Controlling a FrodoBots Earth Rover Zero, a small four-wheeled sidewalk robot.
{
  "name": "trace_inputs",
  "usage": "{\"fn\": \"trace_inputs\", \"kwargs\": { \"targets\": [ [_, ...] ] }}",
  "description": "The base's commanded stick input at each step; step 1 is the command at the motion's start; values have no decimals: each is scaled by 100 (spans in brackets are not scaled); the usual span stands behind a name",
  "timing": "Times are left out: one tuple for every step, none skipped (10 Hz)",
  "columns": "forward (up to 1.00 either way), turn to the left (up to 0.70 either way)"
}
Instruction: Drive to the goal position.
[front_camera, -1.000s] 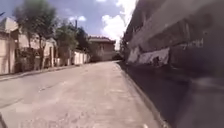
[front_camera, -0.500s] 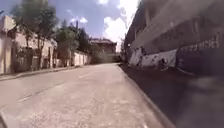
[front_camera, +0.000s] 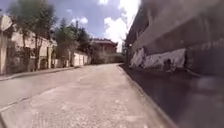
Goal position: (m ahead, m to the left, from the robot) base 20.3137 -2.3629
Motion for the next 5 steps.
{"fn": "trace_inputs", "kwargs": {
  "targets": [
    [85, 0],
    [85, 0],
    [85, 0],
    [85, 0],
    [85, 0]
  ]
}}
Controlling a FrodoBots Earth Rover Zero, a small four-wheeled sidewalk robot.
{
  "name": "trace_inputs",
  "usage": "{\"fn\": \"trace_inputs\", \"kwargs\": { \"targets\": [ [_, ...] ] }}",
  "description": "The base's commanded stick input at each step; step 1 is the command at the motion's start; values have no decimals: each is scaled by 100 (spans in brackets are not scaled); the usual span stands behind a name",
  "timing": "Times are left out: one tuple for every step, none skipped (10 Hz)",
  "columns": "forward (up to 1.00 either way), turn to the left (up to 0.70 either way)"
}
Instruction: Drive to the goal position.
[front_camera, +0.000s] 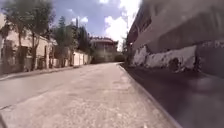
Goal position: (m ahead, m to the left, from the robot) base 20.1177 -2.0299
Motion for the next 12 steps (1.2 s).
{"fn": "trace_inputs", "kwargs": {
  "targets": [
    [85, 0],
    [85, 0],
    [85, 0],
    [85, 0],
    [85, 0],
    [85, 0],
    [85, 0],
    [85, 0],
    [85, 0],
    [85, 0],
    [85, 0],
    [85, 0]
  ]
}}
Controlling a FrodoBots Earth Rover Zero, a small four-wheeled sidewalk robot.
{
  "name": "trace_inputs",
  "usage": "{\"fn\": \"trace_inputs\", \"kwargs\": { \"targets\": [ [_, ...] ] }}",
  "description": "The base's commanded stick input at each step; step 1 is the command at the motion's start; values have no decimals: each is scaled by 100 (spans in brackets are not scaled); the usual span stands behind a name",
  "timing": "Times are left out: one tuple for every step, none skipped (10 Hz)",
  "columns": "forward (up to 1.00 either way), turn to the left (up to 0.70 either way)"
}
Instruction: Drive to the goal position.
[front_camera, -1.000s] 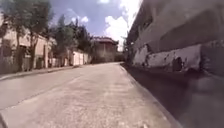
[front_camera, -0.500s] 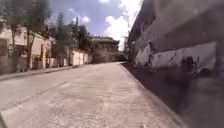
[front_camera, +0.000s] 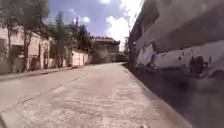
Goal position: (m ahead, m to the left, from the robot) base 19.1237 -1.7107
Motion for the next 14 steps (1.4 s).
{"fn": "trace_inputs", "kwargs": {
  "targets": [
    [85, 0],
    [85, 0],
    [85, -9],
    [85, -30],
    [85, -34],
    [85, -34],
    [85, -30],
    [85, -4],
    [85, 0],
    [85, 0],
    [85, 0],
    [85, 0],
    [85, 0],
    [85, 0]
  ]
}}
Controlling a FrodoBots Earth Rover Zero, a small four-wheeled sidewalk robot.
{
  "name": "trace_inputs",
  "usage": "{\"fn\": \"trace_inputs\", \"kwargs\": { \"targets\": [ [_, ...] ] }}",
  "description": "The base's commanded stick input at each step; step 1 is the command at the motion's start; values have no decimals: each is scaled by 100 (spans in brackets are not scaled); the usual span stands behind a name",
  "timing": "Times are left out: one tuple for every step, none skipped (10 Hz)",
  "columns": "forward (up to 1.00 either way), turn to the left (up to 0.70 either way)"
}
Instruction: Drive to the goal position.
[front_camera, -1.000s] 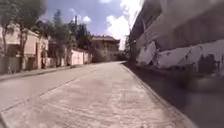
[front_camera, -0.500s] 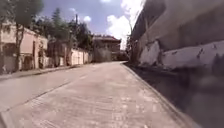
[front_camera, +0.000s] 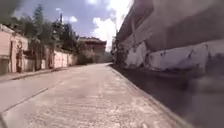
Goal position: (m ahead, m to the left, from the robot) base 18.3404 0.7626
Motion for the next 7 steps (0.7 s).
{"fn": "trace_inputs", "kwargs": {
  "targets": [
    [85, 0],
    [85, 1],
    [85, 2],
    [85, 1],
    [85, 0],
    [85, 0],
    [85, 0]
  ]
}}
